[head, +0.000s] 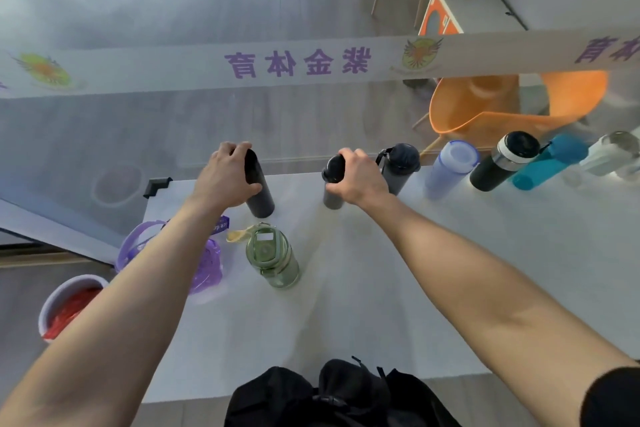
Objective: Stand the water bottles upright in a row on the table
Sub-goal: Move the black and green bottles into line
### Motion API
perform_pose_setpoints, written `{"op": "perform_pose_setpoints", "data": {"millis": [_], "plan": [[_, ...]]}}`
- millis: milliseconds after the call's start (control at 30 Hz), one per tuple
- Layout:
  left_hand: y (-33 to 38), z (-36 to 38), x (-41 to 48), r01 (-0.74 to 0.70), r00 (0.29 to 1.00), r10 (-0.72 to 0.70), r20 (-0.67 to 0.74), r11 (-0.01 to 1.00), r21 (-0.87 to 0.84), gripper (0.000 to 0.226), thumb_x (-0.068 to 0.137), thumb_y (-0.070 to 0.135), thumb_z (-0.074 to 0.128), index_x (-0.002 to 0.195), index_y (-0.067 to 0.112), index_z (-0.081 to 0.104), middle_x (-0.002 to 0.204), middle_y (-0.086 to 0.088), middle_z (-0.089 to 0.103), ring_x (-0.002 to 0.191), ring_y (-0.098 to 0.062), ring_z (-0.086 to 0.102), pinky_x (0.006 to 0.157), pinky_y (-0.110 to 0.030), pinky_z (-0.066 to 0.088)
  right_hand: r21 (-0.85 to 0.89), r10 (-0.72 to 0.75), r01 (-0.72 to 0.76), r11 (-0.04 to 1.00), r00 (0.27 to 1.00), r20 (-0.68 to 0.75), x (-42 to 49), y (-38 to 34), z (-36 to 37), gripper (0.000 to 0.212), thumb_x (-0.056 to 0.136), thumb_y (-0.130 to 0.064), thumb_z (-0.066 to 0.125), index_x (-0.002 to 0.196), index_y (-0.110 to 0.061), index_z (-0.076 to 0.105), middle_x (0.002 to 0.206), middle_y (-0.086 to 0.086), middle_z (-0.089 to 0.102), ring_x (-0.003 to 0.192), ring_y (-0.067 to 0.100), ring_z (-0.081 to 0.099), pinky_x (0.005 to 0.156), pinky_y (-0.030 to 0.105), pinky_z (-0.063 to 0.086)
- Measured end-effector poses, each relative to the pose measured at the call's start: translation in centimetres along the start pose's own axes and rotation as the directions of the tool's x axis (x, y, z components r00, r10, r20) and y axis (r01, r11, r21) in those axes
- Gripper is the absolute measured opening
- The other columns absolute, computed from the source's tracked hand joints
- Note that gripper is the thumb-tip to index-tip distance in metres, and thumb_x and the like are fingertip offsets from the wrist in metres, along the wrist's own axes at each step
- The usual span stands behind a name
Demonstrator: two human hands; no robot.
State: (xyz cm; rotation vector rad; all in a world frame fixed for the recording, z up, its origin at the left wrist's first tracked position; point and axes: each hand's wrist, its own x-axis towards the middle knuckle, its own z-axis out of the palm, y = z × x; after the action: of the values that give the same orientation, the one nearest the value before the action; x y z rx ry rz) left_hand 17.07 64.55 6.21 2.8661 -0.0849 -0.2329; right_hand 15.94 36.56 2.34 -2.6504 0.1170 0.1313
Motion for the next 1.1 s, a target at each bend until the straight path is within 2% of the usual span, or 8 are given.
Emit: {"op": "perform_pose_setpoints", "data": {"millis": [200, 500, 567, 700, 767, 833, 933, 1100], "plan": [[-0.6, 0.3, 1.2, -0.03, 0.999, 0.03, -0.025, 0.999, -0.024, 0.073, 0.088, 0.022, 0.083, 0.151, 0.027, 0.047, 0.142, -0.013, 0.053, 0.121, -0.043, 0.062, 0.098, -0.055, 0.058, -0.012, 0.053, -0.053, 0.998, 0.999, -0.002, 2.0, 0.3, 0.9, 0.056, 0.073, -0.042, 0.085, 0.117, -0.019, 0.058, 0.111, 0.006, 0.055, 0.104, 0.033, 0.065, 0.083, 0.035, 0.049], [-0.9, 0.4, 2.1, -0.043, 0.999, 0.042, -0.015, 0.999, -0.025, 0.072, 0.083, 0.024, 0.09, 0.141, 0.028, 0.047, 0.126, -0.012, 0.057, 0.104, -0.04, 0.064, 0.085, -0.051, 0.06, -0.029, 0.035, -0.035, 0.999, 0.999, 0.012, 2.3, 0.2, 0.9, 0.059, 0.075, -0.039, 0.086, 0.123, -0.02, 0.056, 0.114, 0.006, 0.054, 0.107, 0.034, 0.064, 0.081, 0.035, 0.047], [-1.0, 0.5, 2.2, -0.044, 0.999, 0.044, -0.013, 0.999, -0.031, 0.072, 0.083, 0.024, 0.09, 0.141, 0.027, 0.048, 0.125, -0.012, 0.056, 0.103, -0.04, 0.064, 0.085, -0.05, 0.06, -0.055, 0.046, -0.044, 0.997, 0.999, 0.025, 2.2, 0.2, 0.7, 0.069, 0.076, -0.041, 0.086, 0.133, -0.02, 0.054, 0.12, 0.008, 0.056, 0.113, 0.035, 0.064, 0.085, 0.036, 0.048], [-1.3, 0.5, 2.4, -0.037, 0.999, 0.037, -0.003, 0.999, -0.038, 0.074, 0.081, 0.026, 0.091, 0.14, 0.03, 0.046, 0.125, -0.01, 0.056, 0.103, -0.041, 0.064, 0.087, -0.052, 0.061, -0.103, 0.097, -0.086, 0.991, 0.989, 0.108, 1.8, -0.1, 0.2, 0.113, 0.069, -0.051, 0.091, 0.159, -0.02, 0.03, 0.14, 0.012, 0.053, 0.128, 0.036, 0.059, 0.099, 0.044, 0.051], [-1.3, 0.6, 2.4, -0.037, 0.999, 0.037, 0.0, 0.998, -0.044, 0.076, 0.08, 0.027, 0.092, 0.14, 0.03, 0.047, 0.125, -0.01, 0.057, 0.103, -0.04, 0.064, 0.087, -0.053, 0.062, -0.084, 0.078, -0.075, 0.994, 0.996, 0.032, 1.3, -0.3, -0.1, 0.124, 0.064, -0.061, 0.09, 0.162, -0.016, 0.027, 0.14, 0.012, 0.051, 0.129, 0.036, 0.056, 0.102, 0.046, 0.051], [-1.4, 0.7, 2.4, -0.037, 0.999, 0.037, 0.008, 0.998, -0.051, 0.077, 0.078, 0.027, 0.094, 0.139, 0.029, 0.047, 0.123, -0.009, 0.057, 0.104, -0.04, 0.064, 0.088, -0.053, 0.061, -0.069, -0.005, -0.005, 0.998, 0.989, -0.148, 0.5, -0.7, -0.2, 0.116, 0.068, -0.066, 0.083, 0.158, -0.011, 0.036, 0.137, 0.012, 0.053, 0.126, 0.034, 0.054, 0.103, 0.047, 0.05], [-1.5, 0.9, 2.4, -0.042, 0.999, 0.042, -0.004, 0.996, -0.078, 0.074, 0.078, 0.027, 0.094, 0.138, 0.029, 0.05, 0.12, -0.009, 0.058, 0.104, -0.038, 0.062, 0.087, -0.051, 0.059, -0.02, -0.163, 0.169, 0.985, 0.907, -0.389, -1.1, -1.7, 0.1, 0.078, 0.084, -0.053, 0.074, 0.143, -0.007, 0.056, 0.13, 0.011, 0.06, 0.121, 0.032, 0.056, 0.103, 0.045, 0.049], [-0.4, 1.0, 3.1, -0.106, 0.994, 0.107, 0.006, 0.988, -0.11, 0.071, 0.074, 0.026, 0.093, 0.133, 0.029, 0.055, 0.114, -0.007, 0.062, 0.103, -0.035, 0.06, 0.084, -0.044, 0.056, 0.054, -0.151, 0.186, 0.981, 0.912, -0.382, -2.3, -1.5, -0.2, 0.034, 0.089, -0.03, 0.072, 0.114, -0.008, 0.068, 0.113, 0.009, 0.062, 0.101, 0.031, 0.063, 0.086, 0.045, 0.056]]}}
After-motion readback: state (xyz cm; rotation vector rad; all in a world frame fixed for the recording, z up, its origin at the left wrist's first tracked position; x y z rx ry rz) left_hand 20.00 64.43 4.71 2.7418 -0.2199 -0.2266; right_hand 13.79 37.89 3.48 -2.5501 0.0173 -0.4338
